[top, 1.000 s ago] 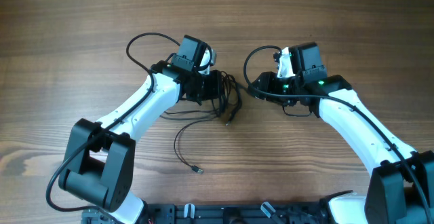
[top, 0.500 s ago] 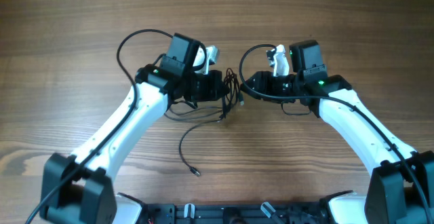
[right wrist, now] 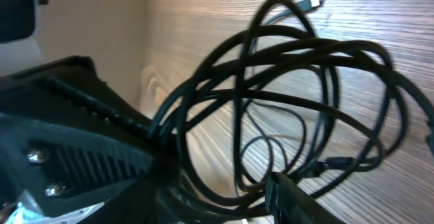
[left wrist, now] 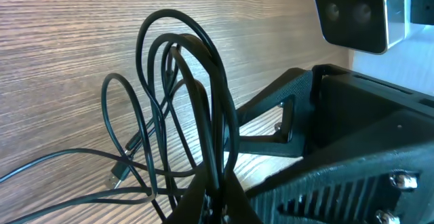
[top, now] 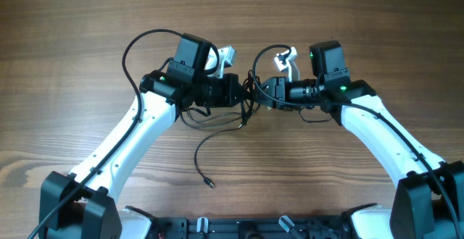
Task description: Untangle cables
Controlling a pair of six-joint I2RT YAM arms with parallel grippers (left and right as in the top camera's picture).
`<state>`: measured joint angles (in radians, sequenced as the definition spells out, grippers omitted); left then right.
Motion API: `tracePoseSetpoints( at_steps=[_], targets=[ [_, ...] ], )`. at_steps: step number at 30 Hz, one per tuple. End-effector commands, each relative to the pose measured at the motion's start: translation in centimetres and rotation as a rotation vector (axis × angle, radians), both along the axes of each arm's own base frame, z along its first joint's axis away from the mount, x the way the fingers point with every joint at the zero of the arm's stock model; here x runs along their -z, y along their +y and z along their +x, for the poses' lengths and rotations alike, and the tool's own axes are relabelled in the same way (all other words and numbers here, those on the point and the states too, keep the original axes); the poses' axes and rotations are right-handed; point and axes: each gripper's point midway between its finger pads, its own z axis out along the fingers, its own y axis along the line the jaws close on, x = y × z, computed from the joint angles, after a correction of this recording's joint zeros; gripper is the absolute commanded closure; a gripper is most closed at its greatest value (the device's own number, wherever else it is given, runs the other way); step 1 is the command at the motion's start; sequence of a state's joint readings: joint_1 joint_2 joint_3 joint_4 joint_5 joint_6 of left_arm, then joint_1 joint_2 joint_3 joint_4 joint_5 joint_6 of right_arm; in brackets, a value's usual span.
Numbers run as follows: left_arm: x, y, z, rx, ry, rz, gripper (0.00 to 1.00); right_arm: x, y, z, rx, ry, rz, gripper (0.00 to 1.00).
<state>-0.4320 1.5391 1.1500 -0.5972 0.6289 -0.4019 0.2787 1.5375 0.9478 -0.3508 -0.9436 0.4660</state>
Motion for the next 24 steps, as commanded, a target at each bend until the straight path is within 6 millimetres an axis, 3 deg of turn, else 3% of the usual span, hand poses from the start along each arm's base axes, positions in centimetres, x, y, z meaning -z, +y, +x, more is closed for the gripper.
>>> tracePoseSetpoints(
  at_steps=[1,8,15,24],
  targets=[
    [-1.3,-1.1,-1.1,0.069,0.001,-0.080,0.96,-0.4,0.6,-0.2,-0.041,-0.008,0.036,0.46],
    [-2.1,-1.7,-2.1,0.113,0.028,-0.139,0.96,-1.0,0.8,0.5,-0.007,0.006,0.058,0.63],
    [-2.2,-1.8,-2.2,0.119,0.032,-0.147,0.96,-1.5,1.0,1.1,0.025,0.020,0.076,0.64],
    [-2.2,-1.8,-2.2,0.119,0.035,-0.146,0.96,-0.1,0.7,2.2,0.162,0.110,0.003,0.65]
  ],
)
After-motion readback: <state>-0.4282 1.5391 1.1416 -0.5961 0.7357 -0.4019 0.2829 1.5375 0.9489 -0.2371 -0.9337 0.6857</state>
